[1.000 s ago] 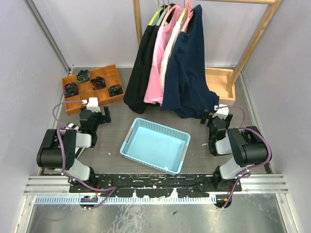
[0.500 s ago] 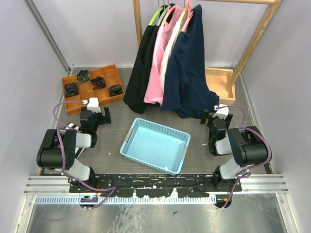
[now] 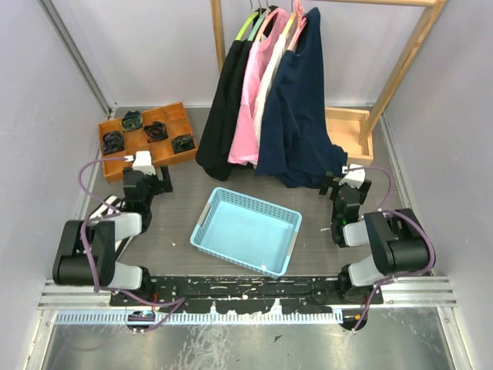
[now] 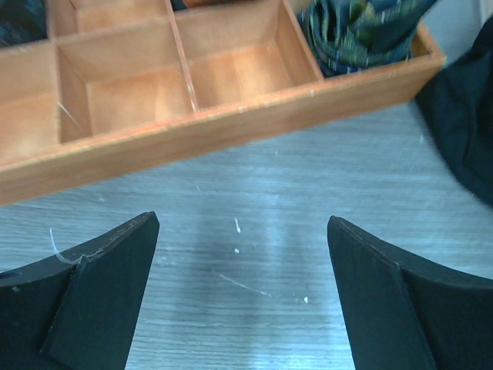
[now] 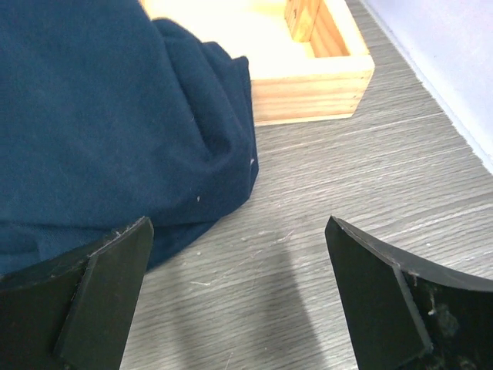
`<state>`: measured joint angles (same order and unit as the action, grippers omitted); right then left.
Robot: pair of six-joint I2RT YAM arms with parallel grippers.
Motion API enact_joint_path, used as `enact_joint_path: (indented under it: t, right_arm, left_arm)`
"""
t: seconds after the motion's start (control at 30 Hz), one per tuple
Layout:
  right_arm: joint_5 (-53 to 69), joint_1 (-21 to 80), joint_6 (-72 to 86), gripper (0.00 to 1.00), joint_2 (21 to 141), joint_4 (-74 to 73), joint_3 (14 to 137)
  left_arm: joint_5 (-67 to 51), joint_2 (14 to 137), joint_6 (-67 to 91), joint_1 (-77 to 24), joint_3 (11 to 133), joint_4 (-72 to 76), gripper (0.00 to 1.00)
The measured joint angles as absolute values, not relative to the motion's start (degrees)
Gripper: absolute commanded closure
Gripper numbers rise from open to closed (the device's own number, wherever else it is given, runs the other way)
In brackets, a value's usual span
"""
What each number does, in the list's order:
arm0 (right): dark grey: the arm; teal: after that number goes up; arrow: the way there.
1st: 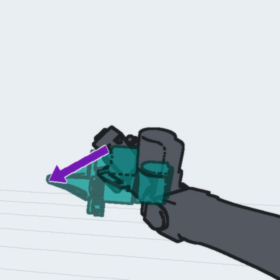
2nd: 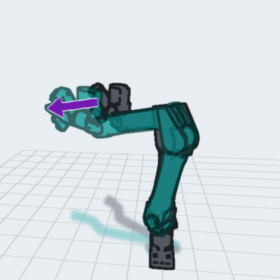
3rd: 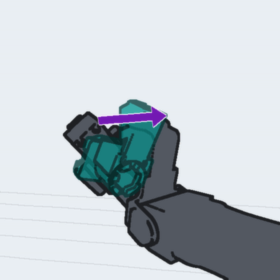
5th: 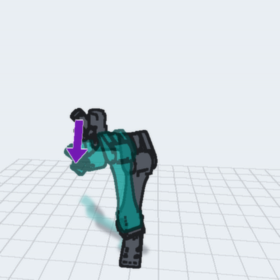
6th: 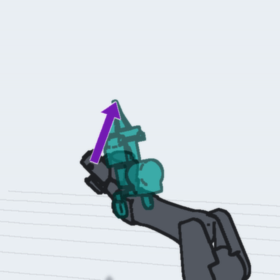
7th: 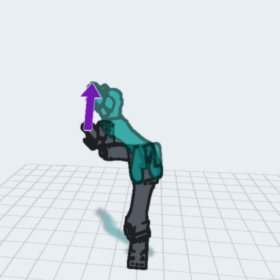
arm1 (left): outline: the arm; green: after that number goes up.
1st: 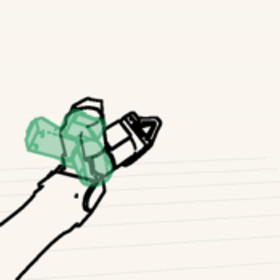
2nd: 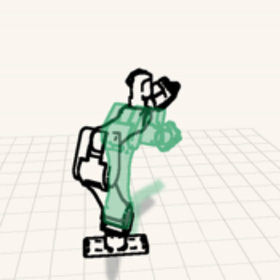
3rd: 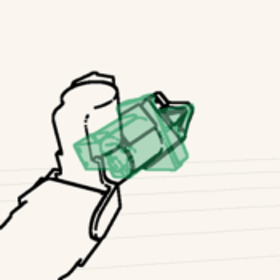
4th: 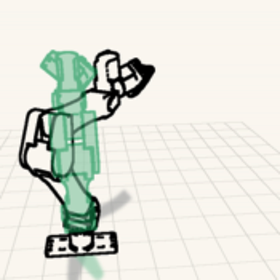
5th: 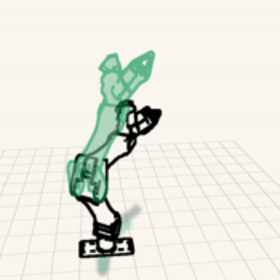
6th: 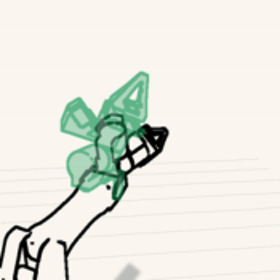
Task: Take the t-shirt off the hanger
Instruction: Pick up the hanger from the clothesline.
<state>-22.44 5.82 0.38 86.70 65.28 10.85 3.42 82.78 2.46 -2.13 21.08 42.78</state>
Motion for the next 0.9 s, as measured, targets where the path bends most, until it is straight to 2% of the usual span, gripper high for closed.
enact_joint_path:
  t: [0.13,0.37,0.57,0.9]
  right_arm:
    - [-25.9,5.8,2.8,0.00,79.8,54.1,14.9]
    - [-30.9,5.8,12.4,0.00,68.9,28.6,30.2]
    - [-24.9,5.8,16.1,0.00,60.4,15.3,37.0]
    - [-14.6,5.8,17.8,0.00,55.8,-0.2,52.2]
  left_arm:
    - [5.7,75.3,5.1,-2.1,25.4,34.0,0.02]
    - [8.8,63.2,14.8,-2.1,32.1,20.9,0.02]
    - [5.5,56.4,21.9,-2.0,39.4,9.3,0.02]
    - [-2.1,49.1,30.7,-2.0,43.6,5.5,0.02]
